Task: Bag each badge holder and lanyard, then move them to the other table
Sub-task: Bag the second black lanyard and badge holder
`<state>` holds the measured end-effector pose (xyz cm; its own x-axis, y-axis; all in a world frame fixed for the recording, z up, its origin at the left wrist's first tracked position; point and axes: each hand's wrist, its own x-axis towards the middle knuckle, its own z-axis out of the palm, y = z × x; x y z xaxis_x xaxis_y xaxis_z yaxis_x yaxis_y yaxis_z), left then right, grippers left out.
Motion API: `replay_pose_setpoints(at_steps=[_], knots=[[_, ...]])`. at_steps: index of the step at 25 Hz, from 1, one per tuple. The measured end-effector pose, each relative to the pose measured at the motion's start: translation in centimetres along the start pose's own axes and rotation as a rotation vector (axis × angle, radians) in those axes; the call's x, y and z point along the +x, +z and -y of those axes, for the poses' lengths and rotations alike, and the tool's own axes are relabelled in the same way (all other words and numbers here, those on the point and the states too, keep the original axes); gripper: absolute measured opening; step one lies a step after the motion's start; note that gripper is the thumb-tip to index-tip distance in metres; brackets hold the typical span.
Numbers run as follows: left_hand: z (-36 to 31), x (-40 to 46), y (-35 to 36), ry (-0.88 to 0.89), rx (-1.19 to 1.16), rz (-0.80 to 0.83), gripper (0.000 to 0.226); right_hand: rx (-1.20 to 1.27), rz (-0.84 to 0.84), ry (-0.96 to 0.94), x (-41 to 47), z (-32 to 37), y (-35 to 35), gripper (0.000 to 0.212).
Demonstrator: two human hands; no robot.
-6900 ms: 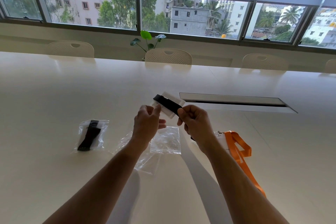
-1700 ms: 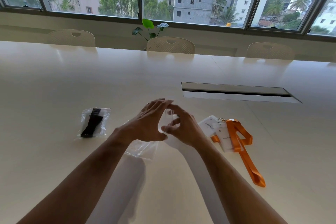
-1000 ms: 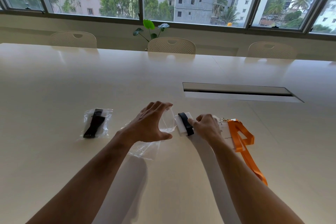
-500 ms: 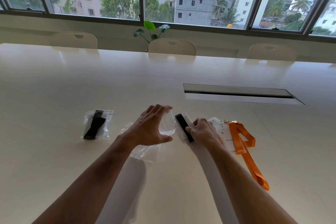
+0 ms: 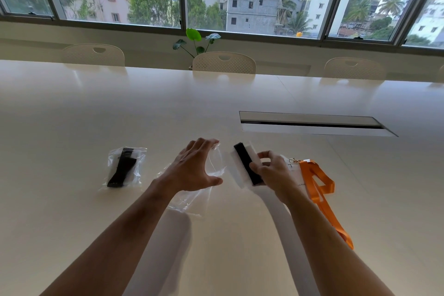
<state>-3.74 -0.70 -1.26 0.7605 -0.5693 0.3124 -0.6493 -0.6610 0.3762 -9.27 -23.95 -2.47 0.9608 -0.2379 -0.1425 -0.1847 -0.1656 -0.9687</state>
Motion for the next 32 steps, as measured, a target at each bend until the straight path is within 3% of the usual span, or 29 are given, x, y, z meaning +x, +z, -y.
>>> replay_pose_setpoints(at_steps=[4,8,19,24,32], knots=[[-0.1,0.3,0.1,-0.022,0.054,0.013,0.098,0.075,0.066,-0.062,-0.6,1.9,-1.3,0.024],[-0.3,0.7,0.1,-0.012,0.053,0.022,0.098,-0.033,0.146,-0.164,-1.1,2.9,-1.9,0.02],[-0.1,0.9,0.0,0.162,0.101,-0.022,0.084,-0.287,0.237,-0.247,-0.7,3.0,-0.8,0.031],[0.2,0.8,-0.1,0.138,0.065,0.017,0.09,-0.237,0.32,-0.21,-0.5,3.3,-2.0,0.032],[-0.4,0.9,0.1,0.147,-0.002,0.086,0.105,-0.386,0.327,-0.265,-0.4,3.5,-1.6,0.032]])
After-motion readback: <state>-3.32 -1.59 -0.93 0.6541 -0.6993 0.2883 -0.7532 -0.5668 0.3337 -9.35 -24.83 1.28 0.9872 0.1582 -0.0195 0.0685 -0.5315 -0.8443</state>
